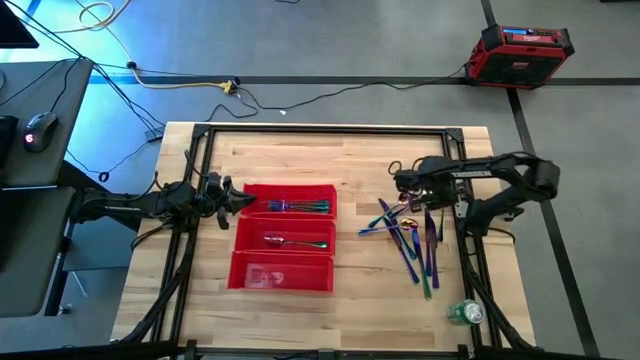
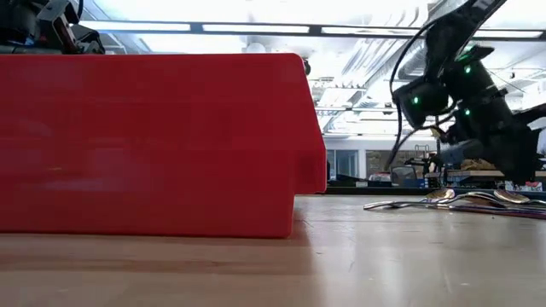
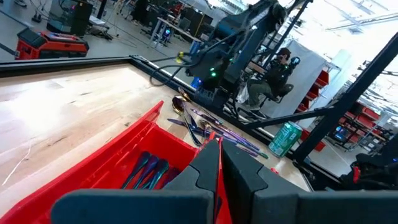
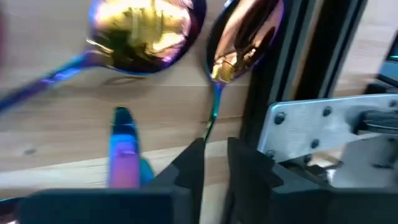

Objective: Sort silverware
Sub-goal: Put the purple spoon into the center red bin

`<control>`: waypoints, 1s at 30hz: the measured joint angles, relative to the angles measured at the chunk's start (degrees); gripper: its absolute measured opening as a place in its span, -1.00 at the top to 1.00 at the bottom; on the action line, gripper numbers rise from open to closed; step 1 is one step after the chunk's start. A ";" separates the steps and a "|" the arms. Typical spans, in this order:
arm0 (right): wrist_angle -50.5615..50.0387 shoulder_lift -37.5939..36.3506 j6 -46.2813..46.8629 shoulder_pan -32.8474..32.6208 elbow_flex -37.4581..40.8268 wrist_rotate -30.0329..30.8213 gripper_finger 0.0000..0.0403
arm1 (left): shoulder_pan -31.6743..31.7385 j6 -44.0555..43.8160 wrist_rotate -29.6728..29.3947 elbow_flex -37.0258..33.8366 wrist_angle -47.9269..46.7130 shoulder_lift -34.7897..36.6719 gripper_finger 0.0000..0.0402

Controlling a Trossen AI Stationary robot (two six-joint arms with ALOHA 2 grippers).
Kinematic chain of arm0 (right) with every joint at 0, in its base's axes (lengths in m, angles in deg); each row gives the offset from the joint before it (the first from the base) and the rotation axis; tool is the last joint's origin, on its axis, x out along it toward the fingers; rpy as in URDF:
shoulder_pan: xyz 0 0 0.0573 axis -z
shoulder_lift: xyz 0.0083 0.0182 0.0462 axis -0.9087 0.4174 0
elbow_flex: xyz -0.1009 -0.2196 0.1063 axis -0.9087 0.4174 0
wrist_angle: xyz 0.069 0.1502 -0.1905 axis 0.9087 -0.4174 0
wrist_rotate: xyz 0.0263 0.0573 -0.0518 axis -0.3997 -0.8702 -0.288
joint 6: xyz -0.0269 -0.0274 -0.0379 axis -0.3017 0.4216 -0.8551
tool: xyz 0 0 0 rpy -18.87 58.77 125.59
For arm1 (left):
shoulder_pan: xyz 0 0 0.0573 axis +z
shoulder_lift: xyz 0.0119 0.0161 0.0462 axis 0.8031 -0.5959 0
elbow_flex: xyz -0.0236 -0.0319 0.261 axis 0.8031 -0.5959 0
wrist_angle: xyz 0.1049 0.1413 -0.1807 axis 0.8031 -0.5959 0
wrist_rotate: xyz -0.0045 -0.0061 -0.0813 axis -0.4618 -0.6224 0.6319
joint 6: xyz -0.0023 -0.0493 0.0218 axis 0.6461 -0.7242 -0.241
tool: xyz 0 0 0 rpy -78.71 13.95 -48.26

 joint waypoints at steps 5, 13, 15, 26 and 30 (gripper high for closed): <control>-2.08 7.59 -2.35 -0.01 0.00 0.57 0.97 | -0.02 -0.03 0.59 0.00 -0.17 0.00 1.00; 3.36 14.64 -5.65 -0.03 -0.04 0.40 0.99 | -0.07 -0.04 0.61 0.00 -0.15 0.00 1.00; 4.48 14.66 -5.91 -0.06 -0.18 0.25 1.00 | -0.07 -0.04 0.61 0.00 -0.13 0.00 1.00; 5.41 12.37 -8.05 -2.11 -9.05 2.91 1.00 | -0.07 -0.02 0.21 0.00 -0.28 0.00 1.00; 5.22 10.40 -11.32 -1.91 -10.76 4.20 0.99 | -0.13 -0.02 0.19 0.00 -0.40 -0.04 1.00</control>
